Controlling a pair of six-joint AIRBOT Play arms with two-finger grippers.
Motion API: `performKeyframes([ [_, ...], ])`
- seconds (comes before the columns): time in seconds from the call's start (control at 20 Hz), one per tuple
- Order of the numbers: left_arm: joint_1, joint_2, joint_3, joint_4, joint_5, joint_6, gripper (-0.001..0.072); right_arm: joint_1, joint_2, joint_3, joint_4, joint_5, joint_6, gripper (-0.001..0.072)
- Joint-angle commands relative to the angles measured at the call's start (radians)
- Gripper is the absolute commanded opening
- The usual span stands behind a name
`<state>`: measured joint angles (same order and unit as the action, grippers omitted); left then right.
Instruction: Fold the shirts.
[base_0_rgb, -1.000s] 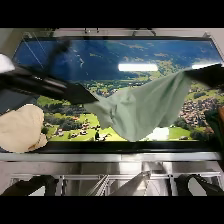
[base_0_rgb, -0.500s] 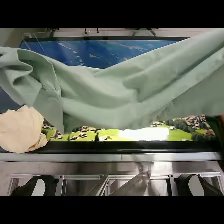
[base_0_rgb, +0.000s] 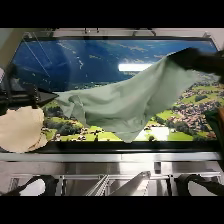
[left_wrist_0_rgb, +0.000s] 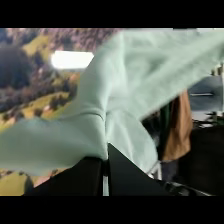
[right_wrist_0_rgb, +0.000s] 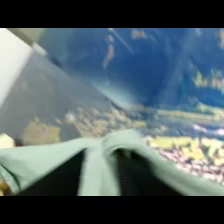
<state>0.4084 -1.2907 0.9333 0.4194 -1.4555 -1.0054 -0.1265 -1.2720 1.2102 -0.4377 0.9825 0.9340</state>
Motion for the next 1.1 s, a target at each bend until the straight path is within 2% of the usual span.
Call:
performKeyframes([
  [0.0, 0.033, -0.371, 0.039, -0.06, -0.099, 0.057, 0.0347, 0.069, -0.251, 0.034, -0.072, -0.021, 0.033, 0.0386],
  [0.05, 0.044, -0.463, 0.08, -0.136, -0.189, 0.058, 0.0608, 0.038, -0.274, 0.04, -0.072, 0.027, 0.043, 0.0385],
  [0.1, 0.05, -0.531, 0.113, -0.217, -0.282, 0.053, 0.0718, 0.004, -0.275, 0.04, -0.077, 0.063, 0.043, 0.0384],
  [0.15, 0.049, -0.581, 0.138, -0.293, -0.372, 0.053, 0.0718, -0.035, -0.269, 0.04, -0.078, 0.104, 0.043, 0.0371],
  [0.2, 0.04, -0.601, 0.15, -0.321, -0.407, 0.044, 0.0718, -0.081, -0.264, 0.039, -0.08, 0.156, 0.046, 0.0357],
  [0.3, 0.015, -0.579, 0.132, -0.274, -0.387, 0.04, 0.0717, -0.157, -0.262, 0.031, -0.1, 0.256, 0.066, 0.0357],
  [0.4, -0.036, -0.513, 0.079, -0.234, -0.325, 0.068, 0.0716, -0.203, -0.262, -0.003, -0.175, 0.283, 0.1, 0.0358],
  [0.45, -0.07, -0.469, 0.047, -0.208, -0.29, 0.07, 0.0716, -0.215, -0.262, -0.031, -0.219, 0.282, 0.107, 0.0358],
  [0.55, -0.158, -0.382, -0.008, -0.108, -0.201, 0.071, 0.058, -0.225, -0.263, -0.09, -0.274, 0.254, 0.106, 0.0358],
  [0.65, -0.277, -0.302, -0.067, -0.027, -0.034, 0.053, 0.0571, -0.225, -0.264, -0.13, -0.278, 0.204, 0.106, 0.0366],
  [0.75, -0.413, -0.251, -0.118, 0.01, 0.134, -0.028, 0.0572, -0.225, -0.267, -0.132, -0.277, 0.17, 0.106, 0.0369],
  [0.8, -0.484, -0.236, -0.14, 0.032, 0.206, -0.076, 0.0572, -0.225, -0.267, -0.132, -0.277, 0.153, 0.106, 0.0401],
  [0.85, -0.549, -0.235, -0.148, 0.056, 0.251, -0.118, 0.0572, -0.225, -0.267, -0.132, -0.277, 0.125, 0.107, 0.054],
  [0.9, -0.61, -0.244, -0.143, 0.091, 0.292, -0.164, 0.0573, -0.225, -0.267, -0.132, -0.273, 0.1, 0.107, 0.0605],
  [1.05, -0.747, -0.316, -0.075, 0.146, 0.372, -0.254, 0.0573, -0.219, -0.274, -0.129, -0.218, 0.046, 0.087, 0.0603],
])
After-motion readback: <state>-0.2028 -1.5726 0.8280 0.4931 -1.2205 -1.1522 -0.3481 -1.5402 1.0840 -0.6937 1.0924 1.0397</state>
